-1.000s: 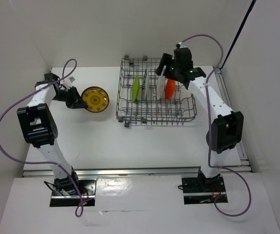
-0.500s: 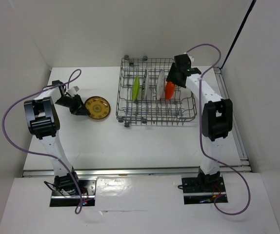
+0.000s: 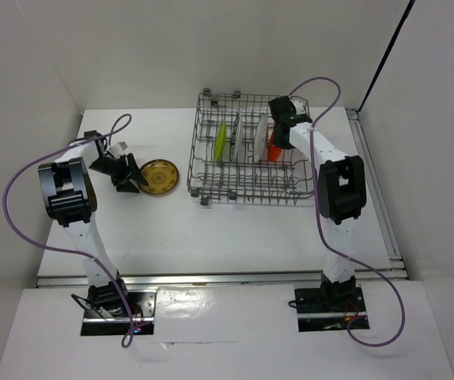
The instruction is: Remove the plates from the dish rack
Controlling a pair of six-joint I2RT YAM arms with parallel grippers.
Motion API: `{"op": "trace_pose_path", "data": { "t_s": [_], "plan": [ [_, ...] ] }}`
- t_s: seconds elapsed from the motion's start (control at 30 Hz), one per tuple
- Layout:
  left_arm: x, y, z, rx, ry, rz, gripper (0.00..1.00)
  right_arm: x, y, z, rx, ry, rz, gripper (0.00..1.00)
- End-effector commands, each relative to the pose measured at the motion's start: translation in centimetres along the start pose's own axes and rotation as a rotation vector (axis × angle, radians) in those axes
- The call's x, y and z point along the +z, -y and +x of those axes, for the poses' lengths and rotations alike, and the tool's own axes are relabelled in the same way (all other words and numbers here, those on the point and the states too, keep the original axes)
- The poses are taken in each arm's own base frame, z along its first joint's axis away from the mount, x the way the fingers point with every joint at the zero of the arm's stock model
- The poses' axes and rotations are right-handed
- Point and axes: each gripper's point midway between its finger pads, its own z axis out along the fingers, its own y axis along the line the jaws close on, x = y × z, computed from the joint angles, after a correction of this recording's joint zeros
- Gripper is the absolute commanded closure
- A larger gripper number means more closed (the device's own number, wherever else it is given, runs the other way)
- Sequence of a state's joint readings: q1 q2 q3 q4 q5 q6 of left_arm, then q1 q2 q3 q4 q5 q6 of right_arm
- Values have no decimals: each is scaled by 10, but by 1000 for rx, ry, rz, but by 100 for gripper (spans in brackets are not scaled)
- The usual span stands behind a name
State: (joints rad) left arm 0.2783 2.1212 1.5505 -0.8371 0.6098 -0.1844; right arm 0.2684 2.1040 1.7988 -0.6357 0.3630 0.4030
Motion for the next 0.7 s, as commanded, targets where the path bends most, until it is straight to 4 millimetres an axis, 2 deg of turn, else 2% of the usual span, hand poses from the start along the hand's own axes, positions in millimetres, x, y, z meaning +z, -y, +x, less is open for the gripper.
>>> {"op": "trace_pose_path", "data": {
  "t_s": [0.0,0.07,0.23,0.27,0.33,0.37,0.4,0.43,0.47,0.5,0.53,0.57,0.63,0.67],
  "plan": [
    [-30,10,-3,45,55,-60,37,-57,-1,-59,49,215,60,99],
    [-41,9,-6,65,75,-109,37,-75,6,-73,20,270,100,100],
    [-74,19,-10,109,145,-178,36,-138,25,-130,45,487,171,100],
    [-79,21,-11,114,157,-188,20,-159,28,-141,36,534,169,100],
    [-90,29,-13,140,183,-186,17,-181,35,-159,65,605,169,100],
    [-101,40,-17,177,217,-169,17,-202,35,-165,87,640,144,100],
    [-106,51,-15,199,222,-130,16,-214,36,-170,110,660,117,100],
    [-112,59,-17,225,239,-108,14,-222,16,-170,103,665,2,100],
    [-125,72,-19,290,276,-84,12,-242,2,-170,125,680,-113,100],
    [-129,88,-14,328,279,-12,11,-235,-16,-155,91,640,-216,100],
    [-134,104,-15,389,301,29,10,-237,-38,-145,58,608,-349,100],
    [-138,121,-11,450,307,76,10,-255,-84,-127,-34,561,-635,100],
    [-147,153,1,601,325,178,10,-258,-125,-88,-138,448,-898,100],
    [-148,162,6,641,324,195,9,-278,-148,-68,-192,391,-1106,100]
  ]
}}
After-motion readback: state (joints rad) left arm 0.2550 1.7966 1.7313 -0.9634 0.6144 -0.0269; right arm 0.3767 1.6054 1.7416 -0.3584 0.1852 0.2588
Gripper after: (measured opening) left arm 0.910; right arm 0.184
